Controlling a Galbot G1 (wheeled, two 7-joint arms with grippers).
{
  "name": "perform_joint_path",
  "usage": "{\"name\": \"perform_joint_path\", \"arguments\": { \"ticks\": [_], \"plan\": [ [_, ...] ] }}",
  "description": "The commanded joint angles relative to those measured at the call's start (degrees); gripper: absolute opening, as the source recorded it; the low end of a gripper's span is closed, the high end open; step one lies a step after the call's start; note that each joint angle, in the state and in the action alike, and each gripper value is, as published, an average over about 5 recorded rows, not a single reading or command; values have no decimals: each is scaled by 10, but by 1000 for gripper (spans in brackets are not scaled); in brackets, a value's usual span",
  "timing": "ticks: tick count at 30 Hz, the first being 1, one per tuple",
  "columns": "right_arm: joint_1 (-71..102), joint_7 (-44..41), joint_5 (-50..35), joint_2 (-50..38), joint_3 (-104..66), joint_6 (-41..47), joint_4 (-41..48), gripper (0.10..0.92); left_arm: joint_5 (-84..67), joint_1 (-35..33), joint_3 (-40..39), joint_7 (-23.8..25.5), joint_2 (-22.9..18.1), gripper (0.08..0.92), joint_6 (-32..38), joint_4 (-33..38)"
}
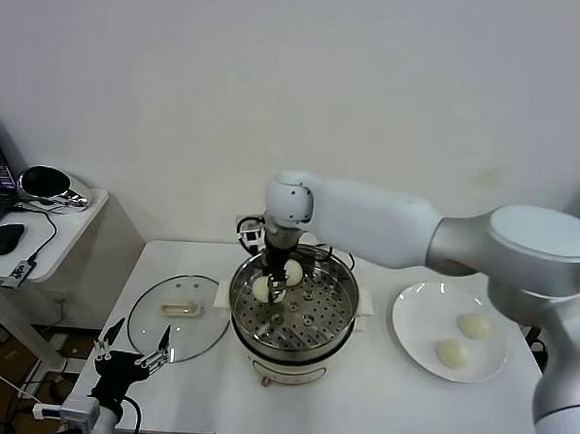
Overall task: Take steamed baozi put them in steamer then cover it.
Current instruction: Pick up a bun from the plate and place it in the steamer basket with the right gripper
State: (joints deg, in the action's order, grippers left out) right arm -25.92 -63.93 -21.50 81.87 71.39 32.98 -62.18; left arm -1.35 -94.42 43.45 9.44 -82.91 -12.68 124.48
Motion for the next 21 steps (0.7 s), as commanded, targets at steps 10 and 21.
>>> {"name": "perform_joint_path", "arguments": {
  "ticks": [10,21],
  "plan": [
    [29,7,13,18,-17,-4,31,691,2,6,-6,3,-1,823,-1,-11],
    [-48,-23,21,-147,-54,-16,-119,822,4,5,-4,6,3,823,-4,-8]
  ]
}}
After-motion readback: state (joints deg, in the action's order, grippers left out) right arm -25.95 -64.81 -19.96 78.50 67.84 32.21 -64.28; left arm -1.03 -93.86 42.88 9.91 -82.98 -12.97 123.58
